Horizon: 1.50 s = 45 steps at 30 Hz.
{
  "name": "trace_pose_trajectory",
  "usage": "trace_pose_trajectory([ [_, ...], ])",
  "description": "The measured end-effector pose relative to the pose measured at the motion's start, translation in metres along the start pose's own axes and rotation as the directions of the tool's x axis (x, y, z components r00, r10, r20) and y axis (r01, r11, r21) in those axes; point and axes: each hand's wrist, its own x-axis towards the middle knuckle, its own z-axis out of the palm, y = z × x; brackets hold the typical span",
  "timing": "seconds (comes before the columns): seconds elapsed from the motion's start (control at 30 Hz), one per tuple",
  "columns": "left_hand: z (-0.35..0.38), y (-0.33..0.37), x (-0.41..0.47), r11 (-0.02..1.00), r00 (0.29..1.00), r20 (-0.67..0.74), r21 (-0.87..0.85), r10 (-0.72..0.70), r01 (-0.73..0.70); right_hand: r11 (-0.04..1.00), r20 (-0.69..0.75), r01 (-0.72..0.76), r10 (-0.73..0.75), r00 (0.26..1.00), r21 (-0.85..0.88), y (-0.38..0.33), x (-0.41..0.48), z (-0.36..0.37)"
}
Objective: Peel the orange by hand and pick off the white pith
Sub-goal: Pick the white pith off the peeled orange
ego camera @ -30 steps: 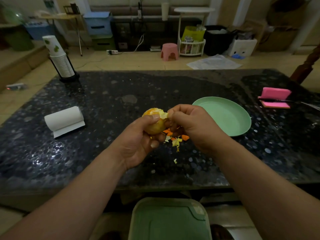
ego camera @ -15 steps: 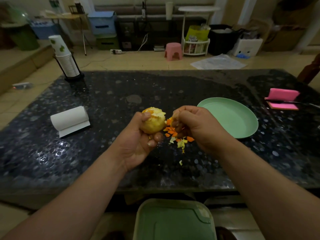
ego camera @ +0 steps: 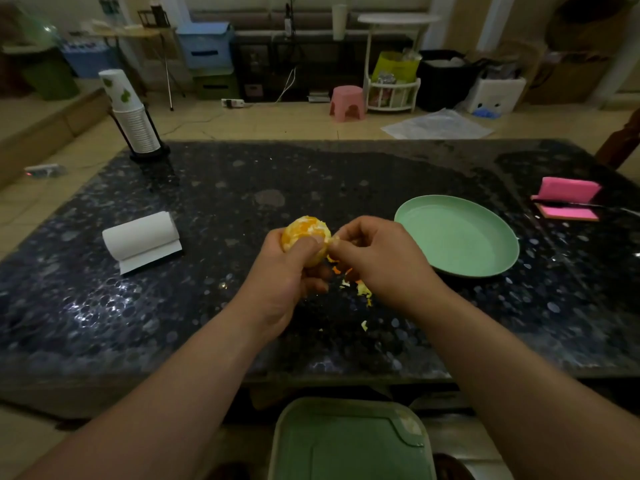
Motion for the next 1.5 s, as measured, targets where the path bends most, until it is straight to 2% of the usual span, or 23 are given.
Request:
trace_pose_trajectory([
  [0.13, 0.001, 0.001, -0.001, 1.000, 1.000, -0.007, 0.019, 0.008, -0.008, 0.995, 0.048, -0.039, 0.035, 0.998, 0.087, -0.002, 0.000, -0.001],
  [0.3, -0.001, 0.000, 0.001, 0.997, 0.998, 0.048, -0.069, -0.042, 0.045, 0.975, 0.072, -0.078, 0.064, 0.995, 0.207, 0.000, 0.002, -0.003],
  [0.63, -0.011, 0.007, 0.003, 0.938, 0.979, 0.157, -0.301, -0.130, 0.172, 0.969, 0.018, -0.112, 0.110, 0.994, 0.220, 0.019, 0.013, -0.007],
  [0.73, -0.016, 0.009, 0.004, 0.920, 0.973, 0.177, -0.336, -0.150, 0.203, 0.987, -0.026, -0.132, 0.135, 0.991, 0.096, 0.032, 0.018, -0.012],
  [0.8, -0.016, 0.007, 0.005, 0.916, 0.972, 0.166, -0.338, -0.168, 0.216, 0.989, -0.044, -0.109, 0.105, 0.994, -0.102, 0.043, 0.023, -0.010],
  [0.87, -0.016, 0.003, 0.007, 0.917, 0.971, 0.147, -0.326, -0.190, 0.229, 0.942, -0.034, -0.062, 0.053, 0.998, -0.330, 0.049, 0.024, -0.006],
  [0.9, -0.016, 0.001, 0.009, 0.919, 0.970, 0.142, -0.318, -0.199, 0.235, 0.919, -0.032, -0.051, 0.041, 0.999, -0.391, 0.050, 0.024, -0.005],
  [1.13, -0.013, -0.007, 0.011, 0.922, 0.963, 0.143, -0.285, -0.229, 0.262, 0.837, -0.029, 0.007, -0.028, 0.999, -0.548, 0.045, 0.020, -0.005],
  [1.27, -0.010, -0.007, 0.011, 0.926, 0.960, 0.167, -0.269, -0.226, 0.265, 0.915, -0.092, 0.071, -0.117, 0.989, -0.397, 0.029, 0.012, -0.008],
  [1.37, -0.007, -0.008, 0.011, 0.940, 0.963, 0.186, -0.244, -0.197, 0.239, 0.957, -0.082, 0.135, -0.161, 0.984, -0.255, 0.013, 0.003, -0.008],
  [1.5, -0.004, -0.011, 0.011, 0.960, 0.976, 0.159, -0.211, -0.152, 0.184, 0.957, -0.085, 0.145, -0.171, 0.982, -0.250, 0.007, -0.004, -0.006],
])
